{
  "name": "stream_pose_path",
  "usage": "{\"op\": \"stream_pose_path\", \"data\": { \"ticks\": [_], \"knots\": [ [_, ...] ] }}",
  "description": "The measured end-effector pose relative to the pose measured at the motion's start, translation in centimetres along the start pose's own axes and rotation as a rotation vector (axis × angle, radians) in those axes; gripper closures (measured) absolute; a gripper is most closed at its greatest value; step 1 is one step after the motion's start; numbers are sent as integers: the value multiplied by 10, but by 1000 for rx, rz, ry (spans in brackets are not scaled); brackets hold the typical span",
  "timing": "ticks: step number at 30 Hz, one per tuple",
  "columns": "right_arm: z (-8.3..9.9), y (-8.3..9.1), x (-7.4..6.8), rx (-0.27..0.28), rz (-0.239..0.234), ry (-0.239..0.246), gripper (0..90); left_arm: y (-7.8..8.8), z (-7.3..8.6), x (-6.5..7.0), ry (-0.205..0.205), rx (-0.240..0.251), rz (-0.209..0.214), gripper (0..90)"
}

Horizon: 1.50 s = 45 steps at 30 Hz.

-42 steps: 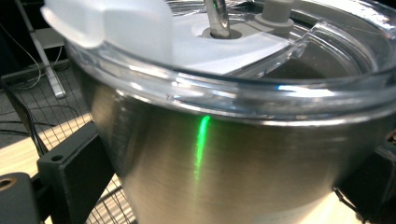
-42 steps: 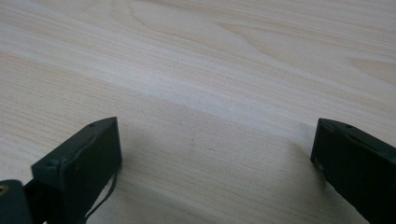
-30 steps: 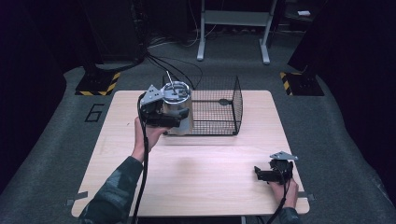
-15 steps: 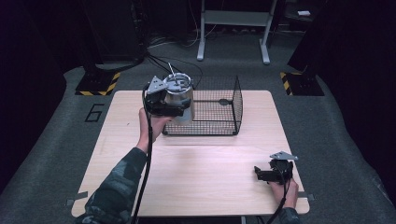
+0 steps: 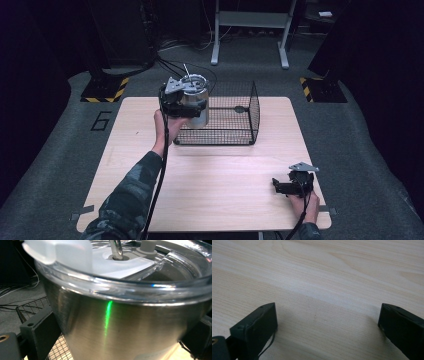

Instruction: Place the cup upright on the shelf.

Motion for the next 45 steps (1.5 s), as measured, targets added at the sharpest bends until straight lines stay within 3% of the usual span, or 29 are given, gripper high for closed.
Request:
{"op": "stream_pose_path", "data": {
  "ticks": [19,45],
  "knots": [
    [0,0,-1,-1,-4,-4,21,-37,-3,-18,39,4,-68,38],
    [-1,0,0,7,-3,3,27,-85,37,-33,132,-88,-158,38]
  ]
}}
Point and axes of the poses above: each handheld gripper's, and its own axes: y roughly backward along the jaws, z roughly out of its underside, x roughly to its right, the point moved 8 cm from there along -y, roughly forward along the jaws, and after that the axes turned 11 degrees about z, right-handed, at the moved point
